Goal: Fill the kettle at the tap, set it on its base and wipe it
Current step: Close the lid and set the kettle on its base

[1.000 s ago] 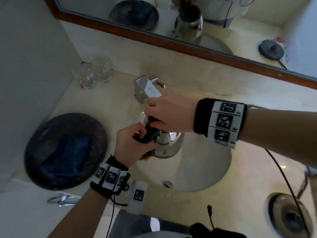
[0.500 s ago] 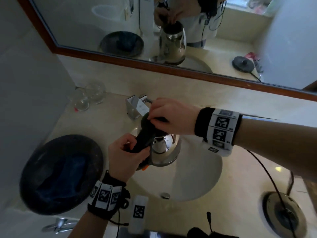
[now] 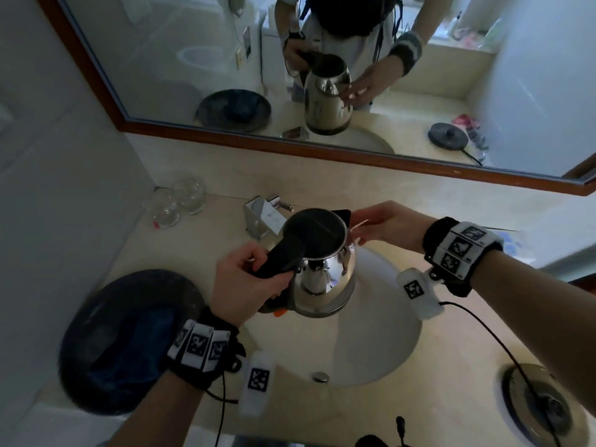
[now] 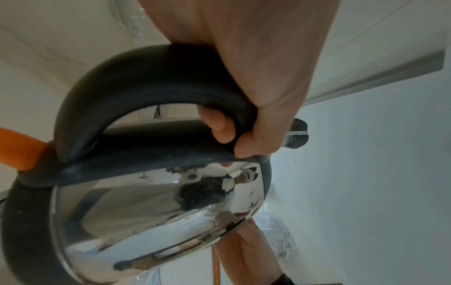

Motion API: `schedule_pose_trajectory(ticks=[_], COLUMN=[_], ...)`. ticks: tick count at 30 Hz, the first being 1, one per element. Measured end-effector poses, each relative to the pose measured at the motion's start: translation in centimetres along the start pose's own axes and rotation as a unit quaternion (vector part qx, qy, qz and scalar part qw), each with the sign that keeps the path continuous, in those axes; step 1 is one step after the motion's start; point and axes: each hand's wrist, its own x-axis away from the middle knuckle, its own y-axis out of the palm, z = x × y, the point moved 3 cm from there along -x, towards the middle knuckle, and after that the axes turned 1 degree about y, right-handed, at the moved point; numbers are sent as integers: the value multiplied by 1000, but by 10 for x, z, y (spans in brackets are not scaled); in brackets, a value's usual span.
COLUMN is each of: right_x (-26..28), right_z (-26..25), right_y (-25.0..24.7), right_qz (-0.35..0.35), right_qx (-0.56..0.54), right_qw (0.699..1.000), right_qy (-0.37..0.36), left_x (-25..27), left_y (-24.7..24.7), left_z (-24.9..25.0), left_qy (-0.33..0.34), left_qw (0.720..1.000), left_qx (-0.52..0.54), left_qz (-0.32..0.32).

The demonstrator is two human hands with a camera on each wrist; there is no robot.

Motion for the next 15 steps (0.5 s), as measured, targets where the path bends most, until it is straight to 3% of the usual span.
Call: schedule_pose_trajectory(ticks=[7,15], right_x=[26,69], right_z=[25,48], right_y=[7,7], right_qz=[104,204], right_qx=[-192,-211], right_qw=[976,956], right_qy=[-16,-9], left_x=[-20,-36], left_y=[7,32], left_z=[9,22], left_qy=[24,47], left_qw=[994,972], left_qx=[-7,-71], left_qz=[-104,-219])
